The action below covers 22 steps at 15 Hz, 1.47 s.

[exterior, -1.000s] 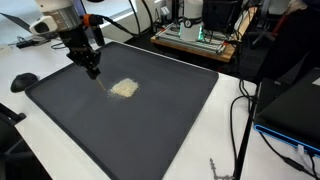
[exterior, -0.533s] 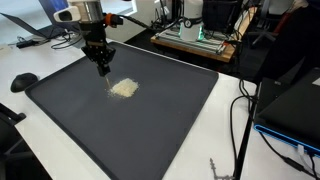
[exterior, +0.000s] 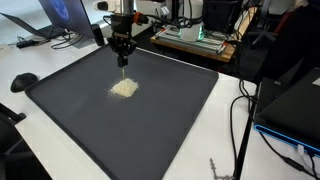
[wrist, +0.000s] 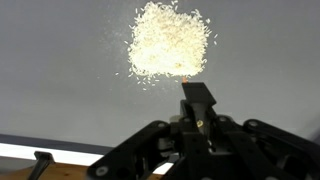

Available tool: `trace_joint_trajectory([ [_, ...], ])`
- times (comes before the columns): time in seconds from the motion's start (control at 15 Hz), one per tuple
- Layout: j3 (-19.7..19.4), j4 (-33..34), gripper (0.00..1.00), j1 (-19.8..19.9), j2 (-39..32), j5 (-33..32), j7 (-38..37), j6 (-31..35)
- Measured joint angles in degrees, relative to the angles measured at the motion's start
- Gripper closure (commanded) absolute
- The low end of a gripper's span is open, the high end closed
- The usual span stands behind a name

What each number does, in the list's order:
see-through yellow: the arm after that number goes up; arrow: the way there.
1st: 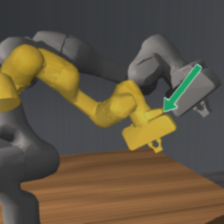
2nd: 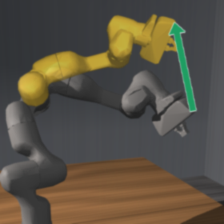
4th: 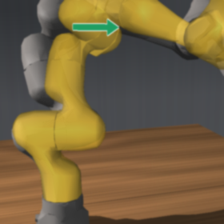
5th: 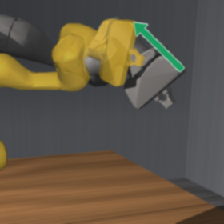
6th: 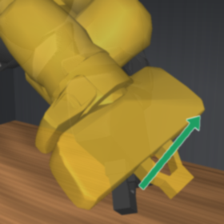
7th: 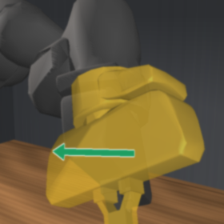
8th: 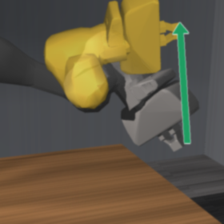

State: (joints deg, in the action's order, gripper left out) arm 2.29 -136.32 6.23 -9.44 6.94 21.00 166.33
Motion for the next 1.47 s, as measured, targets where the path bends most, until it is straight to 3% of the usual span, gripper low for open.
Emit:
trace_joint_trajectory([
  [0.2, 1.3, -10.8, 0.97, 0.0, 4.5, 0.7, 0.5, 12.5],
  [0.47, 7.2, -23.5, 0.97, 0.0, 9.4, 4.7, 0.8, 26.6],
  [0.6, 7.9, -23.2, 0.97, -0.4, 8.8, 3.2, -0.8, 29.3],
  [0.87, 4.1, -22.5, 0.97, -2.1, 6.6, -1.7, -4.6, 33.9],
  [1.47, 3.7, -22.3, 0.97, 6.6, 2.8, -13.4, -13.4, 33.7],
])
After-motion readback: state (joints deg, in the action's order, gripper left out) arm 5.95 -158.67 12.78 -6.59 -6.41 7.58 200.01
